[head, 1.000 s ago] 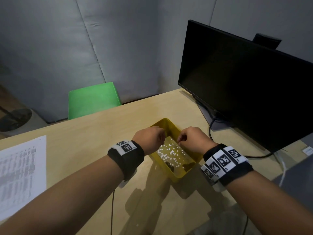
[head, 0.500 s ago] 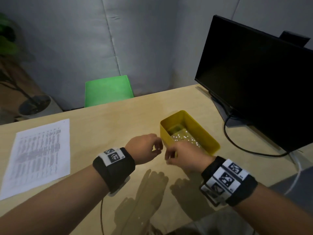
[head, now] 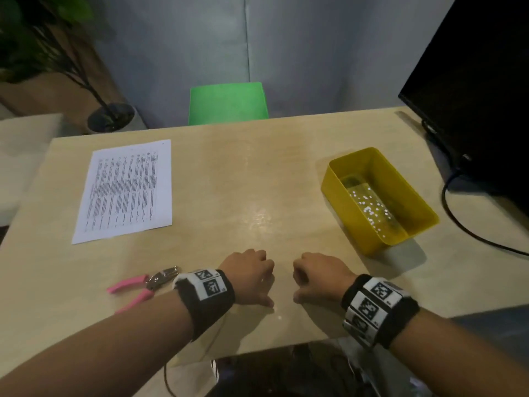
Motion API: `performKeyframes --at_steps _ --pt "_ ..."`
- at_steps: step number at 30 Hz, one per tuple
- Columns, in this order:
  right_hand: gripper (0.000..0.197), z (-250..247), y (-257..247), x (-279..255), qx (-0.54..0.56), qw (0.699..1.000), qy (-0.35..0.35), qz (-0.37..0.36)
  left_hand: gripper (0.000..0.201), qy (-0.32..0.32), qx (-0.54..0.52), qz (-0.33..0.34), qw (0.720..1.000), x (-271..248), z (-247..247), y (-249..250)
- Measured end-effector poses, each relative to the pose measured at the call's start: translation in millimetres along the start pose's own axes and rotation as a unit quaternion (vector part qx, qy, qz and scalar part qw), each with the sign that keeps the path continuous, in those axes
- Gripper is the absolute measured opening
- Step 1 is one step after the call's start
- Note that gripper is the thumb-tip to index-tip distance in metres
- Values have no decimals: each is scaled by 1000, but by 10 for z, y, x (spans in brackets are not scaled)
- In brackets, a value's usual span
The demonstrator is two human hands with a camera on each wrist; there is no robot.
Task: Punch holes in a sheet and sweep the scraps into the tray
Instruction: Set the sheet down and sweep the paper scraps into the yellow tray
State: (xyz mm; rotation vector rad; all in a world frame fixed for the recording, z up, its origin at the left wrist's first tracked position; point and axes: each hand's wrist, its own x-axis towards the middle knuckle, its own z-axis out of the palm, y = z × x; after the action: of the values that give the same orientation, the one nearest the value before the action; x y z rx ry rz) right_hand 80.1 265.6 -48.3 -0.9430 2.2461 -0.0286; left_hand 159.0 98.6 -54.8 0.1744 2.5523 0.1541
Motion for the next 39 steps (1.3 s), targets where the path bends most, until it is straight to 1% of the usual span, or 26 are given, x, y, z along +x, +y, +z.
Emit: performKeyframes --at_steps 3,8,10,15,17,19,22,24,27,30,36,39 --pt "34 50 -24 41 -18 1000 6 0 67 24 18 -6 1000 4 101 34" --pt "33 83 0 53 18 999 22 17 71 60 14 -25 998 28 162 68" --pt "32 82 17 59 35 999 23 20 71 62 4 -40 997 42 180 82" --pt "32 65 64 98 83 996 31 26 72 40 -27 -98 994 117 168 101" --pt "32 60 70 115 105 993 35 26 67 33 -58 -113 991 166 123 81" --pt "27 48 80 139 122 991 47 18 58 43 -88 -115 989 211 58 39" --pt "15 -8 154 186 123 989 83 0 35 83 -107 -102 986 258 -47 -68" --pt "15 -40 208 219 119 989 88 -4 23 91 -104 -98 985 275 -88 -150" --pt "17 -53 271 274 123 989 83 -3 22 84 -103 -99 986 298 -111 -235" --pt "18 -55 313 310 132 988 79 -5 23 97 -114 -98 984 311 -127 -262" --pt "17 -115 375 311 215 972 91 6 24 116 -124 -83 982 359 -197 -256" --pt "16 -166 390 291 229 967 113 17 22 137 -141 -74 978 405 -289 -241"
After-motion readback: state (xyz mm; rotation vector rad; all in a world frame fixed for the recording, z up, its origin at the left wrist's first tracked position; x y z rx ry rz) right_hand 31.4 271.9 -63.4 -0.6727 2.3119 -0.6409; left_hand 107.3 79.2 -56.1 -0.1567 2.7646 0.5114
